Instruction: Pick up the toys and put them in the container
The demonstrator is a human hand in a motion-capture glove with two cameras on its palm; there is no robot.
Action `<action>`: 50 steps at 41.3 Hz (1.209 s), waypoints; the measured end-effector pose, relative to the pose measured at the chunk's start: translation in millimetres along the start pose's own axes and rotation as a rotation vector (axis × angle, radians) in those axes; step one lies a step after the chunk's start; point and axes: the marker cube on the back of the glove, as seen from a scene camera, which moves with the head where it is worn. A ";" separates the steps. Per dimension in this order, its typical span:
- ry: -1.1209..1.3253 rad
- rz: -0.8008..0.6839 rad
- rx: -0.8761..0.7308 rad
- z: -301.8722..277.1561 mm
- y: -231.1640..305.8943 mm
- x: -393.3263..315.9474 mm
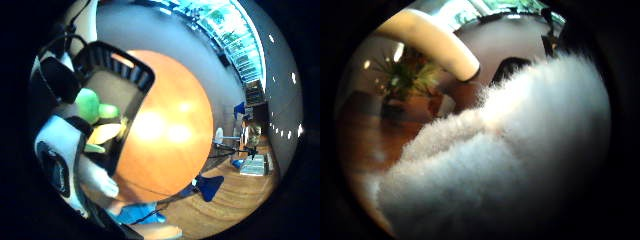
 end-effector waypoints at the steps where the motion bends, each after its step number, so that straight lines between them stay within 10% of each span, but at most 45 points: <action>1: -0.007 0.021 -0.032 4.2 -1.3 -1.8; 14: -0.143 0.171 -0.075 7.8 -17.5 -17.8; 26: 0.115 -0.067 -0.061 -0.9 21.1 32.9; 50: 0.201 0.219 0.034 -2.7 71.1 116.4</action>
